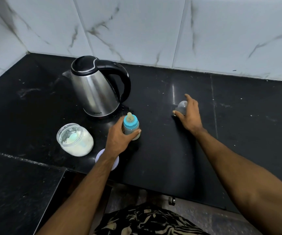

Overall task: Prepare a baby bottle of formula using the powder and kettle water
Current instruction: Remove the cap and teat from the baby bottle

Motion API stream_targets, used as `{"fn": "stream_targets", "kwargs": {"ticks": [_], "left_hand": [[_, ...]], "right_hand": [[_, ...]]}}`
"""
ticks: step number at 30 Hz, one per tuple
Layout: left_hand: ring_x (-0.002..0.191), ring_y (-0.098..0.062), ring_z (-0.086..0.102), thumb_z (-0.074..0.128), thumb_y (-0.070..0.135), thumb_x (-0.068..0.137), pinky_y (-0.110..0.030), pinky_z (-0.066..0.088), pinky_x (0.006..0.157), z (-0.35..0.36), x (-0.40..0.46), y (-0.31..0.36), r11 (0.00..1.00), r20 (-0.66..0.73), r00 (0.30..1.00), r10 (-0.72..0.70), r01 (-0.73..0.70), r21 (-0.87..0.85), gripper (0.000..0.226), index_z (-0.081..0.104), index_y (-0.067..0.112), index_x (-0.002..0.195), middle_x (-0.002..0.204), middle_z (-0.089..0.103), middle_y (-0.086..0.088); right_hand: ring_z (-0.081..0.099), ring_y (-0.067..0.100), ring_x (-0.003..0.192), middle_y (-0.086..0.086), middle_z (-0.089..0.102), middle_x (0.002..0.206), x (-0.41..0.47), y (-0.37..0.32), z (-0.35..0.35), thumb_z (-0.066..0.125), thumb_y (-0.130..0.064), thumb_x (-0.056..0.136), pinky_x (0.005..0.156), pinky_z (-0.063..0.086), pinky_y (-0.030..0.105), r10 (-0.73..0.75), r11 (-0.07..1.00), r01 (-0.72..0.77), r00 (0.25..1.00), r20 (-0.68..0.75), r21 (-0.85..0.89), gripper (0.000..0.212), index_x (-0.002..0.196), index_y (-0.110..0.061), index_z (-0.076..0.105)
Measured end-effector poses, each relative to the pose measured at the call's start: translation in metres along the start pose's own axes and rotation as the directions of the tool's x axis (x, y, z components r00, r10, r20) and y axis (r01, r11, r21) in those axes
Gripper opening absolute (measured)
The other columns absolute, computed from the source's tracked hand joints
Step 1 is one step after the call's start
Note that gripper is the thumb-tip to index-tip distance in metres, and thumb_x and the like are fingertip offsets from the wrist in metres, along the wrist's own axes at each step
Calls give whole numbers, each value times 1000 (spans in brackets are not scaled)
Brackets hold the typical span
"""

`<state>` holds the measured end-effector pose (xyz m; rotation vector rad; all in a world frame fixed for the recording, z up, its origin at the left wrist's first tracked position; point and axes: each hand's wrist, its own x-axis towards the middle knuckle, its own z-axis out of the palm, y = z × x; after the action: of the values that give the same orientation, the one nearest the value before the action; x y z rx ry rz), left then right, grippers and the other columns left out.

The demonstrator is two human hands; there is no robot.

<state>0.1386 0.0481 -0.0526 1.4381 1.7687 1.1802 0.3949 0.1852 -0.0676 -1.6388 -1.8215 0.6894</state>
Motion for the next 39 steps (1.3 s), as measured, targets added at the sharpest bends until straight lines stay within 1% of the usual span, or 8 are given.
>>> {"fn": "stream_targets", "kwargs": {"ticks": [4,8,12,23,29,33,36,39], "left_hand": [[96,5,64,87,24,74,-9,49,82,0,0,-1,1000,2,1000,0,0,-1,52,62,19,120,102,68,19],[90,4,66,86,22,75,-10,50,78,1,-1,1,1000,-5,1000,-29,29,-10,48,62,21,116,97,70,16],[79,18,60,81,16,79,-3,43,68,1,-1,4,998,-1,998,-56,56,25,37,61,27,108,85,64,22],[85,5,61,78,16,82,-3,45,71,-2,5,1,995,27,995,-92,91,38,39,64,16,118,96,65,16],[96,-4,67,83,16,77,-23,57,84,-9,6,-2,997,90,993,-73,75,-28,48,64,19,121,105,71,9],[98,-9,69,86,19,74,-33,58,87,-10,9,-4,997,117,991,-68,73,-39,52,64,17,121,106,72,5],[97,-12,69,88,23,71,-37,58,87,-12,11,-4,996,142,987,-78,84,-37,53,65,19,118,105,73,5],[101,-9,67,86,20,74,-36,57,91,-13,10,-3,995,160,983,-94,100,-29,52,63,19,121,108,71,6]], "right_hand": [[43,21,130,11,46,139,-22,-44,9,70,-33,90,110,38,38,-208,972,227,954,-216,66,63,140,-7,42],[52,14,117,2,55,125,-69,-104,31,68,-41,88,102,44,31,-362,904,375,927,-98,205,53,129,-10,54],[51,10,118,-2,55,129,-92,-129,56,75,-47,81,101,44,25,-336,924,301,933,124,237,65,133,-16,51],[62,5,95,-9,69,103,-92,-133,80,76,-40,81,90,52,34,-251,929,225,967,50,294,39,112,-19,64],[51,-4,104,1,67,121,-79,-126,67,77,-33,84,117,22,32,-320,926,258,924,209,276,48,123,-10,61],[50,7,129,-5,63,128,-59,-124,50,79,-33,82,114,35,30,-404,898,278,829,388,341,52,127,-13,62],[61,11,112,-4,67,115,-46,-124,44,80,-36,80,99,50,40,-445,891,325,762,471,316,46,120,-18,65],[54,6,106,-10,55,115,-55,-123,51,77,-54,75,98,48,39,-399,917,361,841,366,170,55,119,-25,62]]}}
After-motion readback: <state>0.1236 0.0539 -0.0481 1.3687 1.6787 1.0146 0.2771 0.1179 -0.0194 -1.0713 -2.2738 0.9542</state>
